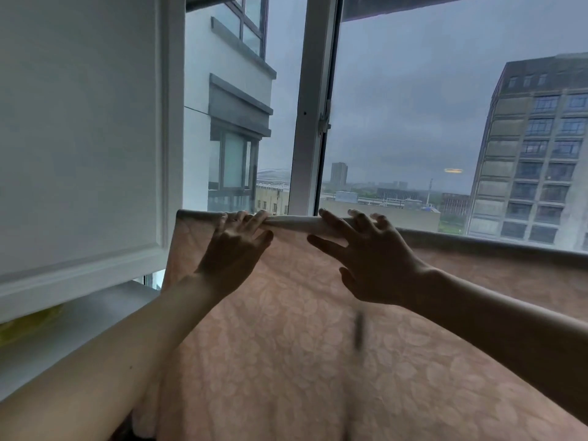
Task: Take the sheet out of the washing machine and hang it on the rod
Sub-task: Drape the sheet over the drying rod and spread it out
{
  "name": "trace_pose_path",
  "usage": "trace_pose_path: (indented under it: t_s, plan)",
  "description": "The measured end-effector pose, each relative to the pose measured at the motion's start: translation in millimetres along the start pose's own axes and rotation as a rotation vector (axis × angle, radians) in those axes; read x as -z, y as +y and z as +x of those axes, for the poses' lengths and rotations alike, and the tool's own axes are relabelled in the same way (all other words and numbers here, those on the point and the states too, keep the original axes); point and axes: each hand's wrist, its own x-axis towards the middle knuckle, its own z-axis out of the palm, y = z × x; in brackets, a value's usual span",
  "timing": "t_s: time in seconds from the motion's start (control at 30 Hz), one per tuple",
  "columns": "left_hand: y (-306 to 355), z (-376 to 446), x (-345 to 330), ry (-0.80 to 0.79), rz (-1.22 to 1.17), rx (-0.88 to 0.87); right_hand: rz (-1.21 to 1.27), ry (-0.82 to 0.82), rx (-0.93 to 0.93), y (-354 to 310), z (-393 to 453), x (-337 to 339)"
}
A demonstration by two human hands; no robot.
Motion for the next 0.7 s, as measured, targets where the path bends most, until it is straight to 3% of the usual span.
trace_pose_path:
  t_s: [0.33, 0.5, 0.7]
  plan:
    - [2.7, -0.5, -0.7, 0.136, -0.157, 0.111, 0.058, -0.061, 0.035, -7.8, 22.2, 5.2]
    - [-4.4, 10.3, -1.0, 0.070, -0.053, 0.129, 0.128, -0.032, 0.051, -11.5, 35.4, 6.8]
    - [-24.9, 6.3, -5.7, 0.055, -0.101, 0.156, 0.176, -0.006, 0.086, -26.2, 53.2, 3.8]
